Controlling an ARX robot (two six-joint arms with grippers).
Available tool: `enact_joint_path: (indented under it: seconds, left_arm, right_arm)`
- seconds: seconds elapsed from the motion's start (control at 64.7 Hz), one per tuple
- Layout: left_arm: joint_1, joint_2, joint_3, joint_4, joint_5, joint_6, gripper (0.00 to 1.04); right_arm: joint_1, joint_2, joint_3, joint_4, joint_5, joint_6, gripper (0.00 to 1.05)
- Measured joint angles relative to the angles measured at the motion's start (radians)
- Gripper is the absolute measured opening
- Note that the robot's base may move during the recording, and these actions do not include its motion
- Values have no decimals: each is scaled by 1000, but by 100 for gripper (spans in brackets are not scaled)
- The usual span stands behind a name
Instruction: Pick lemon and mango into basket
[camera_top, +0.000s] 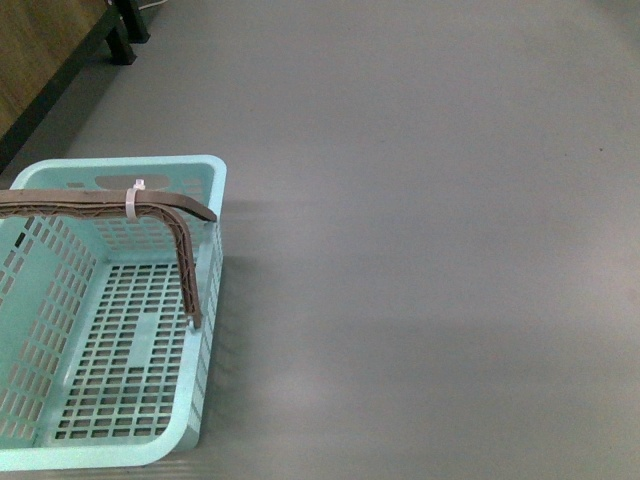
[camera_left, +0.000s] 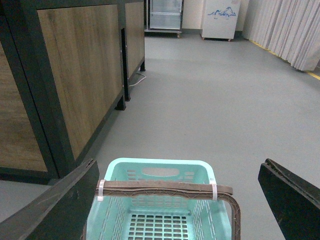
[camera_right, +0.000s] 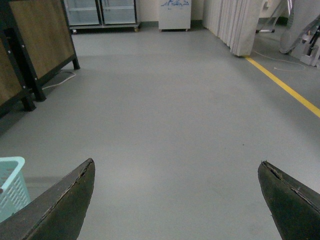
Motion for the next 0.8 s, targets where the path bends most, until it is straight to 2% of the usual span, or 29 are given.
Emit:
enact_joint_path:
  seconds: [0.387,0.417,0.464,0.479,0.495,0.541,0.603,0.634,0.742,0.804]
  left_arm:
    - [0,0,0,0,-2,0,98]
    - [-20,27,18,-51,-80,-34,98]
    - [-105,170,105,-251,-314,-169,98]
    - [-114,198,118,-275,-330,-194,98]
    - [-127,248,137,-311,-393,-253,98]
    - [-135,357,154,-322,-452,-365,98]
    - [-105,459,158,-267,-423,-477,98]
    - [-84,507,159,-226,-375,-537,98]
    - [1,758,173,-5,-216,-773,98]
    - [17,945,200,140,-167,-894,98]
  right_arm:
    - [0,0,0,0,0,0,96]
    - [0,0,0,0,0,0,96]
    - [0,0,0,0,1,0,96]
    - [0,0,0,0,0,0,96]
    - [0,0,0,0,0,0,96]
    - [0,0,0,0,-1,0,96]
    - [0,0,0,0,0,0,96]
    - [0,0,0,0,0,0,96]
    - [0,0,0,0,0,0,96]
    - [0,0,0,0,0,0,96]
